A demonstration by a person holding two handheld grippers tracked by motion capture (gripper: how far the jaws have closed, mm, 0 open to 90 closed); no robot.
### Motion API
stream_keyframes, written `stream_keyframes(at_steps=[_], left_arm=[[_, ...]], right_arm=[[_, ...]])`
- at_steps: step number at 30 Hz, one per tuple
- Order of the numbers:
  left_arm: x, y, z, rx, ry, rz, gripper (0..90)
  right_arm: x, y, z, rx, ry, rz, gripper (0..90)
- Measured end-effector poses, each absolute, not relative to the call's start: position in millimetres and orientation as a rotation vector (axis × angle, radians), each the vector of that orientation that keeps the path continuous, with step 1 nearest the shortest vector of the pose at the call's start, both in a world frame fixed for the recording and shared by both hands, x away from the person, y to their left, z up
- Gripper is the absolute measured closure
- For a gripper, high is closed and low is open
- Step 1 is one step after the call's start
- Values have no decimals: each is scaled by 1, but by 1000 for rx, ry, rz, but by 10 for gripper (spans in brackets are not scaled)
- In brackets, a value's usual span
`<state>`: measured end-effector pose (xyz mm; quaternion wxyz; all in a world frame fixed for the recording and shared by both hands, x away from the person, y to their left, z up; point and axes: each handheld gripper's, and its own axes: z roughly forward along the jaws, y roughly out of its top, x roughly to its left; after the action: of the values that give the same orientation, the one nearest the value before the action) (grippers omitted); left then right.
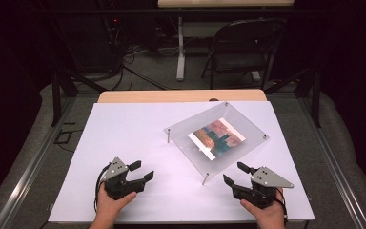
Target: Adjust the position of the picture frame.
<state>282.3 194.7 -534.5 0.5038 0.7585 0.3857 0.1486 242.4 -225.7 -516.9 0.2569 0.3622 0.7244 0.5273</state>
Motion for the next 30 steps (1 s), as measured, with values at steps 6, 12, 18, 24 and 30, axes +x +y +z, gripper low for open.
stream_keyframes(at_steps=[6,12,18,24,30], left_arm=[[286,198,-535,1797,953,332,331],[288,196,-535,1795,949,327,331],[291,196,-535,1797,945,318,331],[293,197,-535,1790,954,321,331],[297,197,-536,1790,960,306,331]], right_arm=[[238,-224,-516,985,1958,1423,350],[238,-228,-519,1023,1974,1442,355],[238,-231,-519,1046,1972,1435,362],[236,-229,-520,1032,1990,1414,364],[233,-229,-519,1020,1992,1416,368]])
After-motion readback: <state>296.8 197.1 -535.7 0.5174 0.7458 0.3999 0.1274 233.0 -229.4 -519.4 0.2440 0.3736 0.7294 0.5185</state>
